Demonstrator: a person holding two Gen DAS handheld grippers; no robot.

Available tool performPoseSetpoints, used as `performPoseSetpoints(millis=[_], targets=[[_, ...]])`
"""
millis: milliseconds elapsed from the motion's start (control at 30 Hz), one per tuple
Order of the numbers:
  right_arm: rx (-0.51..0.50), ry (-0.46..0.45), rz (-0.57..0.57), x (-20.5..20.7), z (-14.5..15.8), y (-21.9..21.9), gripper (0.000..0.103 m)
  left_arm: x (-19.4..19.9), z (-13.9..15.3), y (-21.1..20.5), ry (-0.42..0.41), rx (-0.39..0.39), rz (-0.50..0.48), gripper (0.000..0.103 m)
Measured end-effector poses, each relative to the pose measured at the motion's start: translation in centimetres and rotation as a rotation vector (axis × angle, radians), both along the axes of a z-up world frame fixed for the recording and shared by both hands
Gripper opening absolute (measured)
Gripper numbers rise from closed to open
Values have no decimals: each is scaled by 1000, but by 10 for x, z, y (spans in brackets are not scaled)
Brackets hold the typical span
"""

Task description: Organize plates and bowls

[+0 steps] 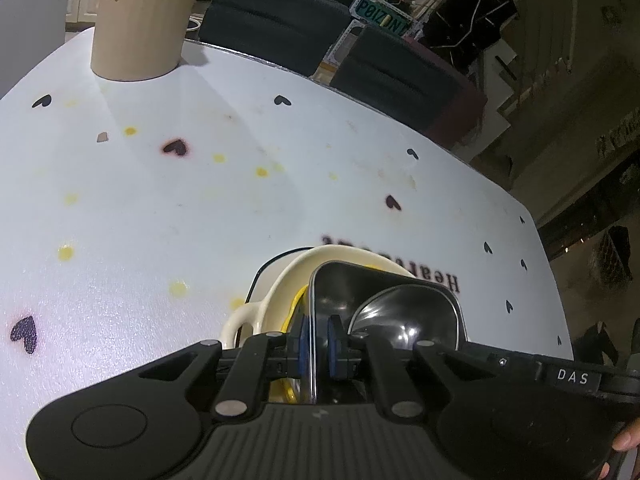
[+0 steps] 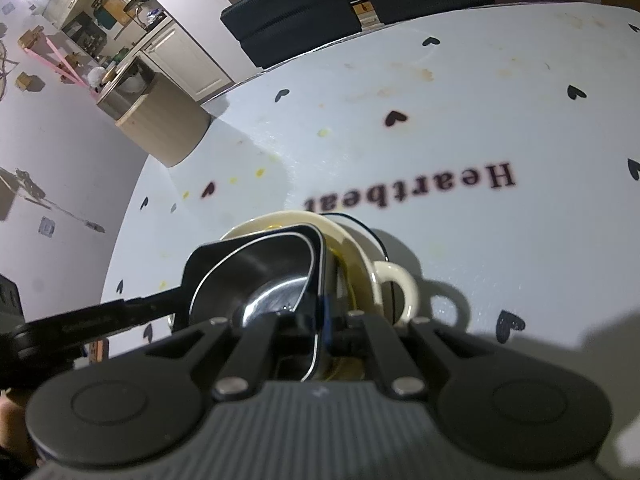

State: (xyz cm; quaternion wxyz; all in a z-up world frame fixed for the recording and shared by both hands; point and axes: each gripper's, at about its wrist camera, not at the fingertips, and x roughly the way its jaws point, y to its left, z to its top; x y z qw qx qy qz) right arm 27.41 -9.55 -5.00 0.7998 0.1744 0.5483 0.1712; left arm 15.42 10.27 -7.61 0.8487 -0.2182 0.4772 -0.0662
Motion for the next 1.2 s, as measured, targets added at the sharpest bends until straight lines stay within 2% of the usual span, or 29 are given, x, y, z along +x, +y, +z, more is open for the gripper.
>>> performPoseSetpoints(millis=[267, 333, 400, 533, 600, 767, 833, 967, 1033, 1200], targets=[[-25, -9, 29, -1, -1, 3, 6, 0, -1, -2, 16, 46, -8, 14], [-42, -16, 42, -1, -1, 4, 12, 0, 1, -1, 11, 52, -9, 16], [-63, -29, 56, -1, 0, 5, 13, -1, 4, 0, 7, 48, -9, 24], [-80, -43, 75, -3, 2, 6, 14, -3, 10, 2, -3, 49, -14, 26], [-76, -45, 78, -3, 3, 4, 14, -4, 13, 2, -8, 50, -13, 34], [-77, -72, 79, -5, 8, -2, 18, -9, 21, 2, -21, 64, -12, 45], [-81, -85, 62, -6, 11, -7, 23, -11, 25, 2, -29, 72, -11, 51], [-65, -133, 30, -10, 24, -17, 36, -19, 38, 2, -61, 89, -10, 73], [-65, -170, 22, -13, 33, -21, 48, -24, 45, 2, -76, 98, -6, 83], [-44, -251, -25, -30, 59, -28, 67, -43, 73, 0, -146, 112, 3, 103]])
